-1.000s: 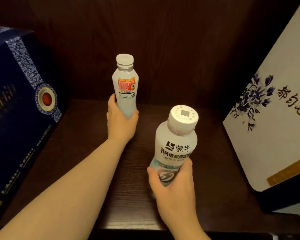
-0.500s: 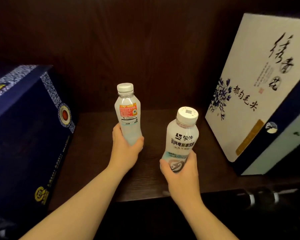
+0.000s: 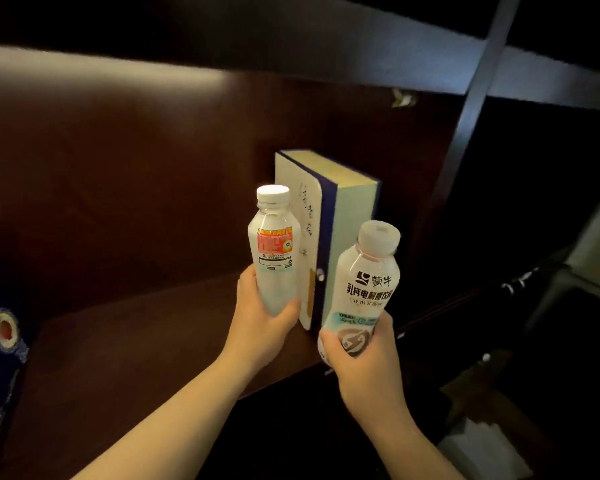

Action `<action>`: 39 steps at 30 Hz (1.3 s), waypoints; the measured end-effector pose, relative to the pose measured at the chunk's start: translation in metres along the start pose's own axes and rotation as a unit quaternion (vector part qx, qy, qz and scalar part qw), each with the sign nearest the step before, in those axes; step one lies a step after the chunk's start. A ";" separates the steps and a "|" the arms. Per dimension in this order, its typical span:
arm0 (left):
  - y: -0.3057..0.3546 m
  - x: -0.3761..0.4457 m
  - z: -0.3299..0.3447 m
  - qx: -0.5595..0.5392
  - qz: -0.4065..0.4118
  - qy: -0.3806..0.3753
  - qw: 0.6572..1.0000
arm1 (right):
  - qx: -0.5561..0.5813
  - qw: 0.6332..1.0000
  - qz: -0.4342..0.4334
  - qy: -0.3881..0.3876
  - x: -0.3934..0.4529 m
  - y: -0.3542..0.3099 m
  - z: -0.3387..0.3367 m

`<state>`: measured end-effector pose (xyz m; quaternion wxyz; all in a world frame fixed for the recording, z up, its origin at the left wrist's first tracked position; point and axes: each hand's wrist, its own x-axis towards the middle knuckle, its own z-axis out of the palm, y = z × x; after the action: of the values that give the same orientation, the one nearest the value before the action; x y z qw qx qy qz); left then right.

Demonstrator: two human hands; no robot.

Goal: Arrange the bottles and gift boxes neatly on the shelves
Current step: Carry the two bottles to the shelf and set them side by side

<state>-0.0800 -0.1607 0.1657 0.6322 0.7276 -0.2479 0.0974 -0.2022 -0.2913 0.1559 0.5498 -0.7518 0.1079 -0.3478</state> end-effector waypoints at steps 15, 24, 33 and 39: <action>0.113 0.035 0.343 -0.100 0.061 -0.140 0.983 | -0.107 0.982 -0.024 0.156 0.094 0.021 -0.321; 0.120 0.074 0.500 -0.123 0.023 -0.140 0.982 | -0.102 0.981 -0.009 0.163 0.172 0.082 -0.451; 0.065 0.151 0.605 -0.113 0.005 -0.138 0.984 | -0.109 0.985 0.009 0.132 0.287 0.168 -0.490; 0.001 0.215 0.661 -0.071 -0.031 -0.119 0.990 | -0.095 0.989 0.035 0.104 0.374 0.240 -0.487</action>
<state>-0.0098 -0.8521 0.1438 0.6511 0.6943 -0.3053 -0.0276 -0.1873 -0.9501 0.1658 0.4735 -0.7560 0.2232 -0.3929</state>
